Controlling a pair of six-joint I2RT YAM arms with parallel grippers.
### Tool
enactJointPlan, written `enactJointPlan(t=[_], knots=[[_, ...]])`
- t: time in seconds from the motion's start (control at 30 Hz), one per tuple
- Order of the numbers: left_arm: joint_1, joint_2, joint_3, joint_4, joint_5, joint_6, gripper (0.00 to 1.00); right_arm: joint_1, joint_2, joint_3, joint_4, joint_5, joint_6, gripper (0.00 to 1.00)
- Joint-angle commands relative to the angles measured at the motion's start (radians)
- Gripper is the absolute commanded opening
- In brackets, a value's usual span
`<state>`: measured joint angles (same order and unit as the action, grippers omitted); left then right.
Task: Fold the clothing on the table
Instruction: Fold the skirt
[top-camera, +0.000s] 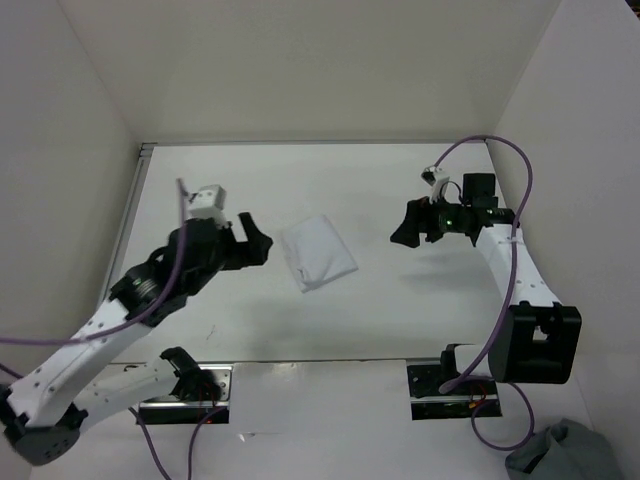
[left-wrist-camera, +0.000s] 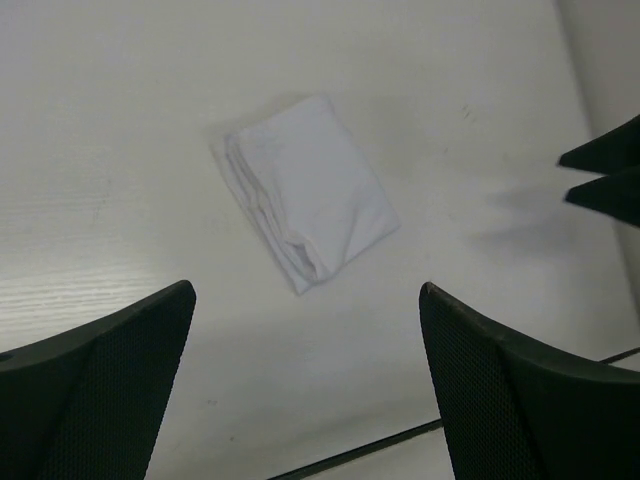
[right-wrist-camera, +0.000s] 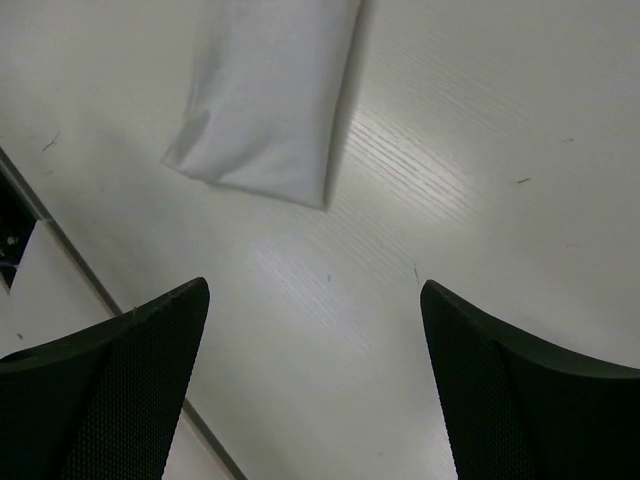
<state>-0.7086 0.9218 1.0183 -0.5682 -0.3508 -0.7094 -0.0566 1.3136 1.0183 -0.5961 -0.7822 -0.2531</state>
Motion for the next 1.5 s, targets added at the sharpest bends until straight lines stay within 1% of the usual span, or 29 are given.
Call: enactJointPlan(t=[0.0, 0.1, 0.13, 0.17, 0.23, 0.33, 0.4, 0.43, 0.53, 0.6, 0.63, 0.67, 0.7, 0.73, 0.77, 0.8, 0.83, 0.87, 0.93, 0.97, 1.0, 1.03, 1.07, 1.13, 1.17, 1.2, 1.27, 1.4, 1.47], knots=[[-0.003, -0.249, 0.012, -0.022, -0.100, 0.019, 0.99, 0.012, -0.054, -0.006, 0.025, -0.094, -0.035, 0.90], [-0.003, -0.366, -0.009, -0.039, -0.143, 0.030, 0.99, 0.076, -0.010, 0.012, 0.047, -0.019, -0.026, 0.90], [-0.003, -0.367, -0.009, -0.054, -0.158, 0.030, 0.99, 0.108, 0.022, 0.022, 0.047, 0.001, -0.026, 0.92], [-0.003, -0.367, -0.009, -0.074, -0.169, 0.021, 0.99, 0.109, 0.038, 0.022, 0.047, 0.024, -0.026, 0.96], [-0.003, -0.319, -0.009, -0.125, -0.180, 0.004, 0.99, 0.109, 0.059, 0.051, 0.036, 0.093, -0.002, 1.00], [-0.003, -0.212, -0.018, -0.162, -0.180, -0.045, 0.99, 0.109, 0.047, 0.051, 0.051, 0.173, 0.063, 1.00], [-0.003, -0.134, -0.018, -0.162, -0.160, -0.054, 0.99, 0.109, 0.024, 0.034, 0.091, 0.208, 0.072, 1.00], [0.006, -0.114, -0.018, -0.148, -0.125, -0.055, 0.99, 0.109, 0.024, 0.016, 0.091, 0.218, 0.072, 1.00], [0.006, -0.052, -0.043, -0.037, -0.036, -0.077, 0.99, 0.109, 0.100, 0.035, 0.105, 0.279, 0.072, 1.00], [0.006, -0.017, -0.098, 0.080, 0.025, -0.105, 0.99, 0.129, 0.196, 0.090, 0.091, 0.296, 0.058, 0.93], [0.006, -0.006, -0.121, 0.131, 0.042, -0.116, 0.99, 0.145, 0.226, 0.104, 0.091, 0.305, 0.067, 0.93], [0.006, 0.006, -0.142, 0.225, 0.070, -0.125, 0.99, 0.167, 0.257, 0.118, 0.091, 0.305, 0.067, 0.92], [0.006, 0.043, -0.158, 0.256, 0.079, -0.139, 0.99, 0.217, 0.318, 0.144, 0.091, 0.319, 0.067, 0.92], [0.006, 0.067, -0.158, 0.281, 0.094, -0.139, 0.99, 0.239, 0.349, 0.158, 0.091, 0.319, 0.067, 0.92], [0.006, 0.125, -0.158, 0.322, 0.123, -0.139, 0.99, 0.257, 0.380, 0.170, 0.091, 0.319, 0.057, 0.92], [0.006, 0.158, -0.158, 0.338, 0.139, -0.151, 0.99, 0.280, 0.441, 0.204, 0.091, 0.310, 0.057, 0.92], [-0.003, 0.191, -0.141, 0.365, 0.154, -0.151, 0.99, 0.281, 0.467, 0.221, 0.082, 0.301, 0.057, 0.92], [-0.003, 0.262, -0.127, 0.366, 0.164, -0.142, 0.99, 0.294, 0.489, 0.238, 0.082, 0.290, 0.057, 0.90], [-0.040, 0.331, -0.095, 0.389, 0.183, -0.118, 0.99, 0.294, 0.541, 0.284, 0.069, 0.250, 0.057, 0.88], [-0.049, 0.391, -0.055, 0.389, 0.184, -0.117, 0.99, 0.294, 0.550, 0.296, 0.068, 0.235, 0.042, 0.85], [-0.069, 0.413, -0.038, 0.398, 0.184, -0.117, 0.95, 0.294, 0.550, 0.296, 0.068, 0.222, 0.032, 0.82], [-0.081, 0.429, -0.028, 0.418, 0.184, -0.107, 0.92, 0.294, 0.550, 0.296, 0.068, 0.222, 0.032, 0.82], [-0.081, 0.454, -0.027, 0.418, 0.184, -0.107, 0.77, 0.294, 0.550, 0.269, 0.082, 0.222, 0.032, 0.81], [-0.094, 0.479, -0.015, 0.438, 0.202, -0.124, 0.52, 0.294, 0.538, 0.258, 0.093, 0.222, 0.032, 0.79], [-0.094, 0.488, -0.015, 0.438, 0.202, -0.136, 0.30, 0.294, 0.538, 0.249, 0.093, 0.222, 0.032, 0.79], [-0.094, 0.499, -0.024, 0.438, 0.202, -0.145, 0.23, 0.294, 0.538, 0.249, 0.093, 0.222, 0.019, 0.76], [-0.094, 0.531, -0.024, 0.449, 0.202, -0.145, 0.16, 0.294, 0.529, 0.249, 0.082, 0.222, 0.018, 0.75], [-0.094, 0.584, -0.049, 0.524, 0.202, -0.145, 0.14, 0.294, 0.518, 0.249, 0.082, 0.213, 0.009, 0.73], [-0.094, 0.649, -0.018, 0.524, 0.211, -0.145, 0.12, 0.294, 0.509, 0.249, 0.073, 0.213, -0.002, 0.72]])
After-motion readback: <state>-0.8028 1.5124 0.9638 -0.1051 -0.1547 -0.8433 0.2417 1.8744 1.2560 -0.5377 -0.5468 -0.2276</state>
